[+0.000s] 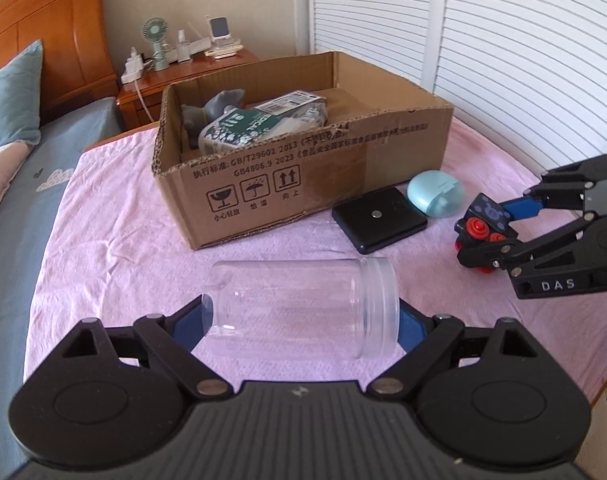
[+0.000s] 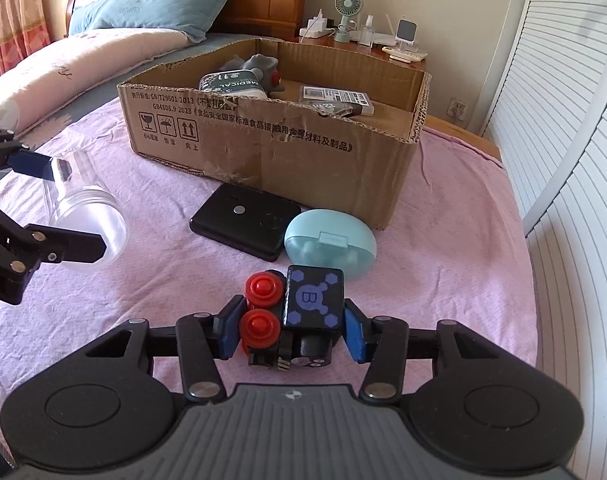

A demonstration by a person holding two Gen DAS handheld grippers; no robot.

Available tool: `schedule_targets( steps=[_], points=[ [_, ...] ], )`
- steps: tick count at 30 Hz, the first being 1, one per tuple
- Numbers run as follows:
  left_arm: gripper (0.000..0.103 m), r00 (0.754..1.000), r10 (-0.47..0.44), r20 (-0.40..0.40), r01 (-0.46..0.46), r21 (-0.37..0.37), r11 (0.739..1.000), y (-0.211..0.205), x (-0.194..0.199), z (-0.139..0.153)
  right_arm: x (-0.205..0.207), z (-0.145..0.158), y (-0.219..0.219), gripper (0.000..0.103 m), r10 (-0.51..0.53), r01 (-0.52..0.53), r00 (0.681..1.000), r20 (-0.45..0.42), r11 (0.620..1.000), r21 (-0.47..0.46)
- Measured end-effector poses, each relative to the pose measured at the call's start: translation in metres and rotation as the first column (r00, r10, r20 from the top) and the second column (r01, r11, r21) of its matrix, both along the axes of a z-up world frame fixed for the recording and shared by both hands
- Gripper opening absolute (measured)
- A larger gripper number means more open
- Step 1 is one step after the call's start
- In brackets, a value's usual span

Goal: Organize rigid objects
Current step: 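Carry jar into box and open left tool while right tool drops cube toy in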

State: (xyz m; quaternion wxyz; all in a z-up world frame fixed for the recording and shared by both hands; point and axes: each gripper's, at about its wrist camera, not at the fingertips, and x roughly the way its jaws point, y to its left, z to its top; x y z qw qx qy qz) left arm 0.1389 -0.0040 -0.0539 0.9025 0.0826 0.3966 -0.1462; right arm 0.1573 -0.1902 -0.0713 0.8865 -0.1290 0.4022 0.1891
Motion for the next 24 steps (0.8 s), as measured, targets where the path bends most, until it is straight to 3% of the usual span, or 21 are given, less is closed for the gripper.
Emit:
schedule_targets(
  steps=[13,18,24],
  points=[
    [0.091,0.993,-0.108,0.037,0.109,-0.015,0.994,0.013,0.001,0.041,0.016,0.077,-0.007,0.055,0.024,-0.03,0.996,0.087,0.997,0.068],
    [0.091,0.992,-0.105,0.065,0.106,-0.007,0.994,0.019,0.007,0.051,0.056,0.099,0.003,0.055,0.009,-0.02,0.99,0.138,0.997,0.078],
    [0.091,0.991,-0.103,0.088,0.104,-0.015,0.994,0.026,0.017,0.057,0.115,0.094,0.017,0.055,-0.034,0.026,0.994,0.101,0.996,0.086]
  ],
)
